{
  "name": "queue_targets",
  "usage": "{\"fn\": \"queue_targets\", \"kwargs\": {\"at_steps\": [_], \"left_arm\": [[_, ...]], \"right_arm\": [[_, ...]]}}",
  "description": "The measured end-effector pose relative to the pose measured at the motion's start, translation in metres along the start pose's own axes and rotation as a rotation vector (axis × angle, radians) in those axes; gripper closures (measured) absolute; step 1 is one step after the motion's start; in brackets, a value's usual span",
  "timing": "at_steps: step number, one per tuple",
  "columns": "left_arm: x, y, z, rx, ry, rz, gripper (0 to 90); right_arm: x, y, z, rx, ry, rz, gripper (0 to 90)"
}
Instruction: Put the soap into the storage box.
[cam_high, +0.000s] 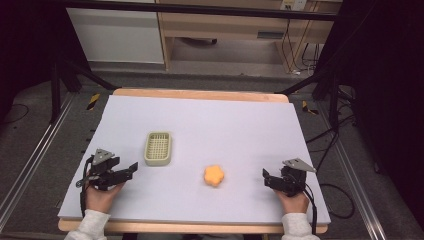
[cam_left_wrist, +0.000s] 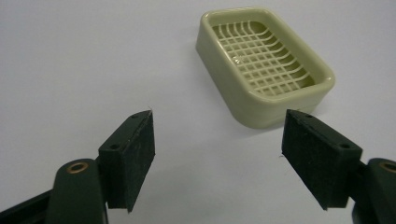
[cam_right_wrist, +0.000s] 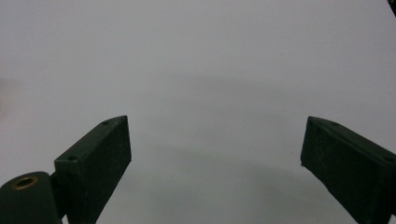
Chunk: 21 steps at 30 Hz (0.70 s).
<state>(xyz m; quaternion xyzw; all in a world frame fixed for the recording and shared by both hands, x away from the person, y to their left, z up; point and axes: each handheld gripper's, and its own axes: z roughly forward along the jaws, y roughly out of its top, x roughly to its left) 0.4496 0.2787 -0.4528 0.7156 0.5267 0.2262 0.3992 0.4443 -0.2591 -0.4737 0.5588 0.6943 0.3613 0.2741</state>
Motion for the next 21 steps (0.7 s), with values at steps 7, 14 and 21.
{"fn": "queue_targets", "kwargs": {"at_steps": [7, 14, 21], "left_arm": [[-0.008, 0.003, -0.004, -0.02, 0.009, 0.03, 28.8], [-0.017, 0.008, -0.006, -0.037, -0.034, 0.021, 26.9], [-0.026, 0.013, -0.006, -0.033, -0.057, 0.025, 25.6]], "right_arm": [[0.0, 0.001, -0.001, -0.004, -0.013, -0.001, 9.2], [0.0, 0.001, -0.002, -0.005, -0.007, -0.001, 8.9], [-0.001, 0.0, -0.004, -0.013, -0.008, 0.006, 9.0]]}}
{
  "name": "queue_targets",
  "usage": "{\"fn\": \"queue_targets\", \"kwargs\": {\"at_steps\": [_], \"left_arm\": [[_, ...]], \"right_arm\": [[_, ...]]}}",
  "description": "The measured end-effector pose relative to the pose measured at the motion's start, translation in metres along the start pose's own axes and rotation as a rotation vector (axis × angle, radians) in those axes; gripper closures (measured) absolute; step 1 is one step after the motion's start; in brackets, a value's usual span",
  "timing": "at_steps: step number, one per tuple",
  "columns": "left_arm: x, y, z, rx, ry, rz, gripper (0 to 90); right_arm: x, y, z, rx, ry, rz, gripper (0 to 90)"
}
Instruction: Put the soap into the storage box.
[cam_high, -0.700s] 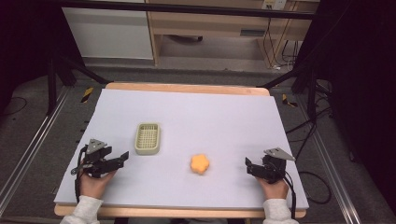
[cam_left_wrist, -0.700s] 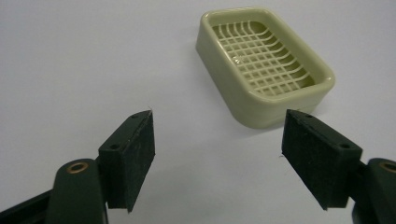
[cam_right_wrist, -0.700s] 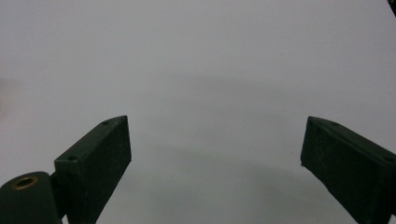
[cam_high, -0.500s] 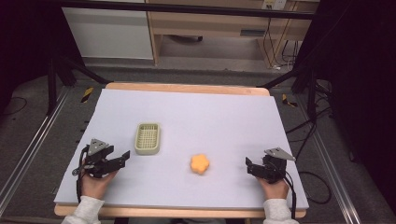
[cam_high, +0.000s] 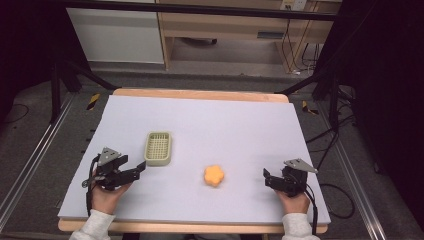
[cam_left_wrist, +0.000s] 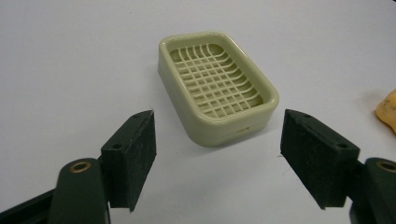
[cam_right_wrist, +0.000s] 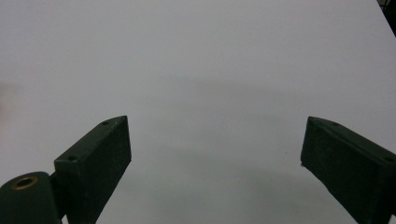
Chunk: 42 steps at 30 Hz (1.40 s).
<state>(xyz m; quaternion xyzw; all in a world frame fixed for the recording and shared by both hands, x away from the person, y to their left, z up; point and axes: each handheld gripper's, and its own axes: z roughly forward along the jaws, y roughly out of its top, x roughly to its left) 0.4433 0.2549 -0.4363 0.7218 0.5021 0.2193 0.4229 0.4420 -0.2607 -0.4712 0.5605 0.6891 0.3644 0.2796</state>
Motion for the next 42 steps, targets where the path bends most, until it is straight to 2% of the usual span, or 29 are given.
{"fn": "queue_targets", "kwargs": {"at_steps": [7, 16, 20, 28, 36, 42], "left_arm": [[-0.013, 0.006, -0.001, -0.012, -0.013, 0.03, 24.8], [-0.028, 0.01, 0.001, -0.003, -0.045, 0.07, 25.4], [-0.034, 0.013, 0.001, -0.001, -0.05, 0.087, 24.7], [-0.042, 0.019, 0.008, 0.023, -0.057, 0.122, 22.8], [-0.047, 0.023, 0.014, 0.031, -0.064, 0.136, 22.2], [-0.051, 0.032, 0.017, 0.023, -0.07, 0.142, 22.0]], "right_arm": [[0.002, 0.0, 0.001, 0.014, 0.011, -0.012, 9.3], [0.002, 0.0, 0.001, 0.013, 0.001, -0.003, 9.3], [0.003, 0.0, 0.001, 0.021, 0.005, -0.016, 9.3], [0.002, 0.0, 0.003, 0.022, -0.008, -0.015, 9.3], [0.002, 0.0, 0.003, 0.008, -0.019, -0.02, 9.3], [0.003, 0.0, 0.002, -0.005, -0.024, -0.021, 9.3]]}}
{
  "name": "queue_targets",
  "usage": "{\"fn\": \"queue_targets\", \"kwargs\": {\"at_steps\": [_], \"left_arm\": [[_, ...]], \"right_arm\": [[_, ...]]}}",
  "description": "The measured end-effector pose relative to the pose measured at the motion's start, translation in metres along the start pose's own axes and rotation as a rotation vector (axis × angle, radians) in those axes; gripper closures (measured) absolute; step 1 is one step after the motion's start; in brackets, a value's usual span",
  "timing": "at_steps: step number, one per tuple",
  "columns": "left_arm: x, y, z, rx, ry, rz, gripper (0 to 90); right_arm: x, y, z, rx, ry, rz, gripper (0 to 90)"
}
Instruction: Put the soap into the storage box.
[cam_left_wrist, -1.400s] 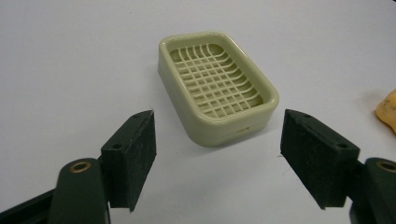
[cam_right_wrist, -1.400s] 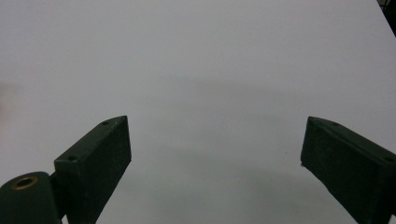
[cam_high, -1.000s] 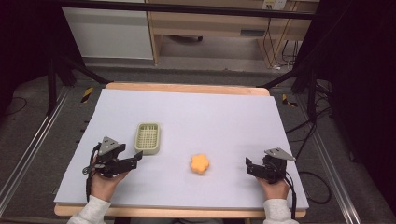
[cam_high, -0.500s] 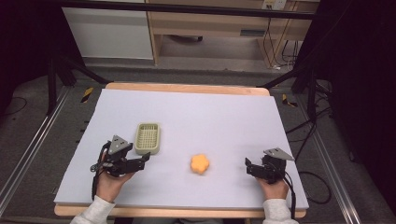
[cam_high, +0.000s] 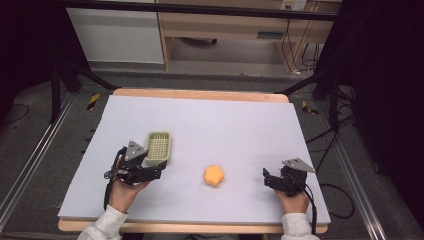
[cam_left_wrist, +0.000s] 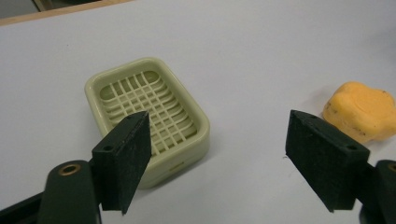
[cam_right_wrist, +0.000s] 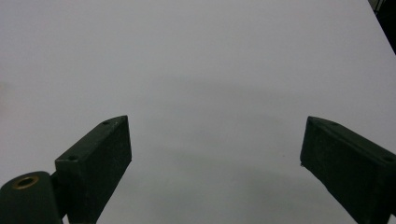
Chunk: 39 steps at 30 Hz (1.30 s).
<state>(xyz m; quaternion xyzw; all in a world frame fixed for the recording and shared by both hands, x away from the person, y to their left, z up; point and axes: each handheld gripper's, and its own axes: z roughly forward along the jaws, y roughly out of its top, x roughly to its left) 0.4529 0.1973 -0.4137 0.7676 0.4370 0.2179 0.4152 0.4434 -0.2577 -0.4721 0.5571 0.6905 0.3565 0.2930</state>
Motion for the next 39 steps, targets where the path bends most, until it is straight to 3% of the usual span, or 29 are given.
{"fn": "queue_targets", "kwargs": {"at_steps": [5, 9, 39], "left_arm": [[-0.006, 0.011, 0.004, -0.012, -0.017, 0.002, 22.0], [-0.013, 0.016, 0.01, 0.007, -0.028, 0.013, 20.9], [-0.066, 0.035, 0.044, 0.078, -0.116, 0.115, 19.6]], "right_arm": [[0.001, 0.0, -0.001, -0.011, 0.005, -0.001, 9.3], [0.001, 0.0, 0.0, -0.013, 0.006, -0.001, 9.0], [0.001, -0.001, 0.001, -0.007, 0.013, -0.004, 8.1]]}}
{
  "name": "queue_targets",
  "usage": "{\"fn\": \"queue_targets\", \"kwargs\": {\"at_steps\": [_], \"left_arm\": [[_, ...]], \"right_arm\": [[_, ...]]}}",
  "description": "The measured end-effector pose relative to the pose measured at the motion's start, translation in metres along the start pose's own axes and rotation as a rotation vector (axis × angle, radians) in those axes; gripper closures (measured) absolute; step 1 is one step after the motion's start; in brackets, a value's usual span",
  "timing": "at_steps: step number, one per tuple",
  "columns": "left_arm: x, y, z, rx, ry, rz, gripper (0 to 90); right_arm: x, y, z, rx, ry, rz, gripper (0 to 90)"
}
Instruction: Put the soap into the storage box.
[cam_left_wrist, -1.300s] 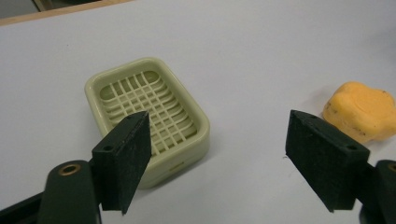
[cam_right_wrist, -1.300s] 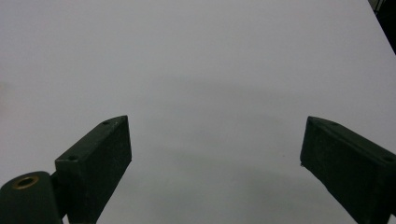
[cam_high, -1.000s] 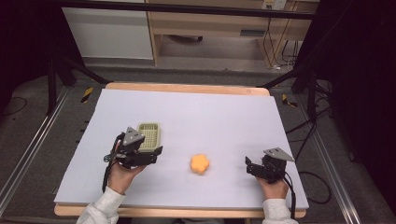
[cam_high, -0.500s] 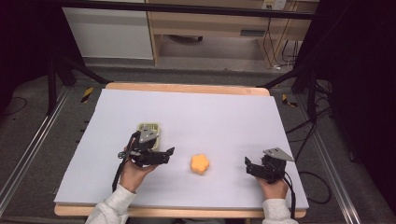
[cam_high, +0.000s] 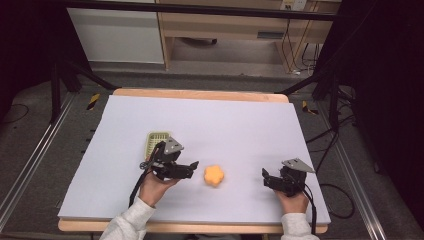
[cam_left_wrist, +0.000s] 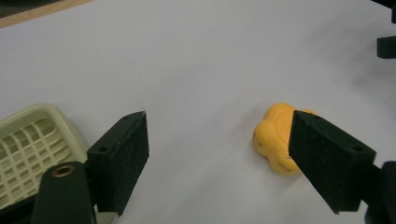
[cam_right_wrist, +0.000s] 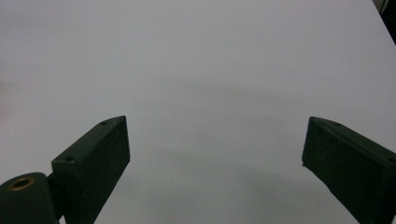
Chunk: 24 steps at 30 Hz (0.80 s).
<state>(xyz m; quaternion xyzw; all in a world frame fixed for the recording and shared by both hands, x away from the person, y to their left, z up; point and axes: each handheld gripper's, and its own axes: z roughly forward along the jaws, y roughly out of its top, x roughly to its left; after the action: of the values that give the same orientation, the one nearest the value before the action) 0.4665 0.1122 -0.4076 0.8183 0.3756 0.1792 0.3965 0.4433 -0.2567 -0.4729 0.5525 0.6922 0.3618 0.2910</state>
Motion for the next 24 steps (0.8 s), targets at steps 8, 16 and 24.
{"fn": "queue_targets", "kwargs": {"at_steps": [8, 16, 24], "left_arm": [[-0.011, 0.002, 0.009, 0.028, -0.022, 0.026, 19.1], [-0.021, -0.001, 0.019, 0.066, -0.042, 0.049, 17.9], [-0.032, -0.002, 0.028, 0.099, -0.07, 0.066, 18.0]], "right_arm": [[0.0, 0.0, 0.0, 0.002, 0.004, -0.001, 8.1], [-0.001, 0.0, -0.001, 0.001, 0.005, 0.004, 8.1], [-0.001, 0.0, -0.001, 0.002, 0.004, 0.003, 8.2]]}}
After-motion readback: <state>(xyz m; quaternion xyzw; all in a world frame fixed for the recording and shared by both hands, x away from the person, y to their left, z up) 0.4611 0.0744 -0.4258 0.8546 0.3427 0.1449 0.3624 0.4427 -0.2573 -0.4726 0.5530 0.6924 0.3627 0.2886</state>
